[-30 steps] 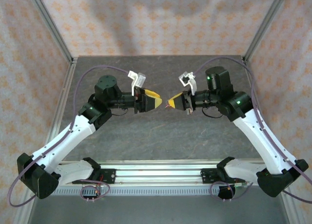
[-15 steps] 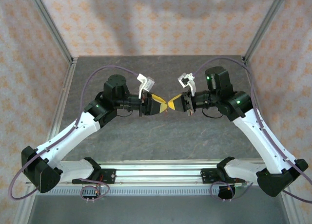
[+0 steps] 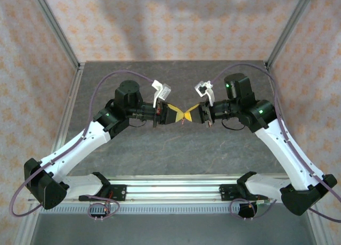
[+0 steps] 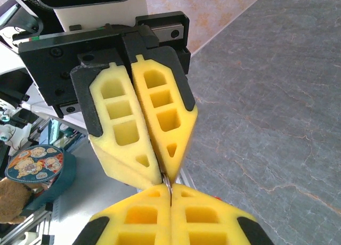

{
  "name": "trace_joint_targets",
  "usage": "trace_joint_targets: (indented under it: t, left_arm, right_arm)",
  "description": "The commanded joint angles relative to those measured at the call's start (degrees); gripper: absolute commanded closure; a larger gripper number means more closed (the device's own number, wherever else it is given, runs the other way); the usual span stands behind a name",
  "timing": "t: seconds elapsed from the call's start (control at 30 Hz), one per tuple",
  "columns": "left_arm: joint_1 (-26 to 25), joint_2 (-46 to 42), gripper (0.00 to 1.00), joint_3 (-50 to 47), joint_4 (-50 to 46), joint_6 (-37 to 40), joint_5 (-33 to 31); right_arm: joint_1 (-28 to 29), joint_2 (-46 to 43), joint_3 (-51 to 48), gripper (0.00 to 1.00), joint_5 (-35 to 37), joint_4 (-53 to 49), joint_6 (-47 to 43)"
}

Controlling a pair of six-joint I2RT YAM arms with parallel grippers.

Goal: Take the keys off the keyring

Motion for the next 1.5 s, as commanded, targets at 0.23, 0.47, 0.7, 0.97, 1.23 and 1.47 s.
trace_joint_targets:
  t: [0.23,0.47,0.7,0.97,1.23,1.47]
  left_arm:
    - [-0.8,-0.8,1.00,0.5,1.8,0.0,-0.8]
    - [0.1,-2.5,1.00,-2.9,10.0,-4.4,-3.8]
    - [0.4,-3.0,1.00,-4.6,15.6,-8.0,-6.3]
    - [0.4,-4.0,1.00,-5.7,19.3,-10.0,-7.7]
    - [0.4,-3.3,1.00,-6.3,22.6,-13.1,-6.7]
    - [0.4,-3.2,1.00,-6.2,24.4,-14.6,-6.0]
  right_arm:
    - [0.3,-2.3,2.0,0.81,1.8,4.6,2.6]
    - [0.2,-8.3,-2.7,0.58,12.0,10.9,6.7]
    - [0.2,-13.3,-11.5,0.56,18.3,20.0,11.9]
    - [0.1,-16.4,-21.4,0.64,21.0,30.2,17.6]
    - [0.2,-15.6,-24.8,0.53,13.1,41.0,22.2]
    - [0.3,-15.4,-26.5,0.45,7.8,45.9,22.1]
